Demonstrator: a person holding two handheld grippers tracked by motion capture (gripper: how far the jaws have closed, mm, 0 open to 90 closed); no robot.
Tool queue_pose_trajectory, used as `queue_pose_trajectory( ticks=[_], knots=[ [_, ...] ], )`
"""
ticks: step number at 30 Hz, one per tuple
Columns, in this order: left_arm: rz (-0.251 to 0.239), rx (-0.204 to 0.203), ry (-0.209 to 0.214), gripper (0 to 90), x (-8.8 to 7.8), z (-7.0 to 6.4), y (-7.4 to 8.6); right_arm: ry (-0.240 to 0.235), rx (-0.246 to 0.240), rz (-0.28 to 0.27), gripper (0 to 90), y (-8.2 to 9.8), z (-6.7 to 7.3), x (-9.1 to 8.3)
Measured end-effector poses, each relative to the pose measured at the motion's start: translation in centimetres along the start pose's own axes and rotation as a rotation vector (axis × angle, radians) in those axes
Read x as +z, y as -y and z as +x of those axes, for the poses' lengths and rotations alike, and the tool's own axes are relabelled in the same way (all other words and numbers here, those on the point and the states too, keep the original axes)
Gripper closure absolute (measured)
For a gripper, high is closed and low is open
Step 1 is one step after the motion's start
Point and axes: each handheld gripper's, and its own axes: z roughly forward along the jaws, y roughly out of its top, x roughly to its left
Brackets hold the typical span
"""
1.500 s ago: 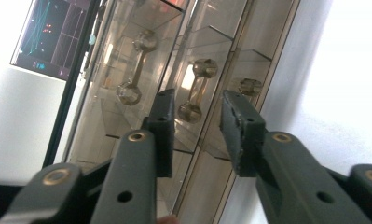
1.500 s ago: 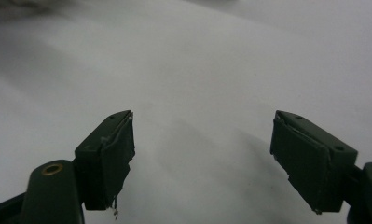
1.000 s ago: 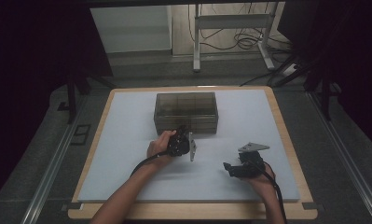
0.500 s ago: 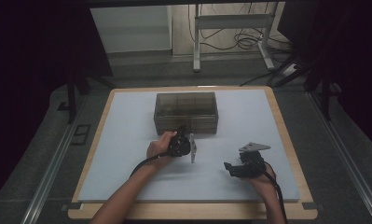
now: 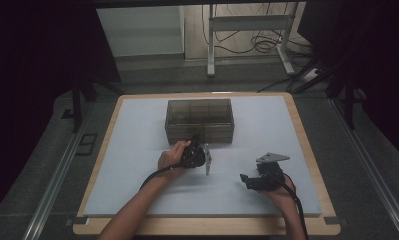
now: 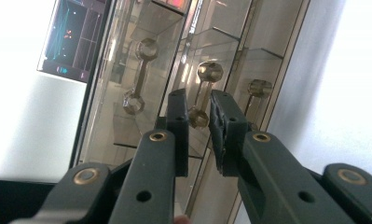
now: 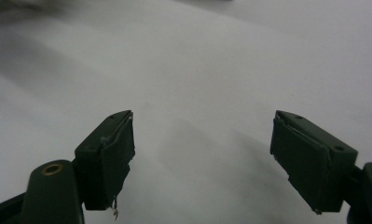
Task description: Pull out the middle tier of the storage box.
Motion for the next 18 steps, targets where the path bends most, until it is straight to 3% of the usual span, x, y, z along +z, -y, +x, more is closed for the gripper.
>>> queue_pose_trajectory(
  ticks=[15, 18],
  knots=[
    [-0.001, 0.050, -0.018, 81.3, -0.10, -0.23, 0.19, 0.001, 0.000, 0.002, 21.2, 0.02, 0.06, 0.06],
    [-0.006, 0.040, -0.015, 80.9, -0.03, -0.20, 0.22, 0.002, 0.000, 0.002, 21.2, 0.02, 0.06, 0.05]
  ],
)
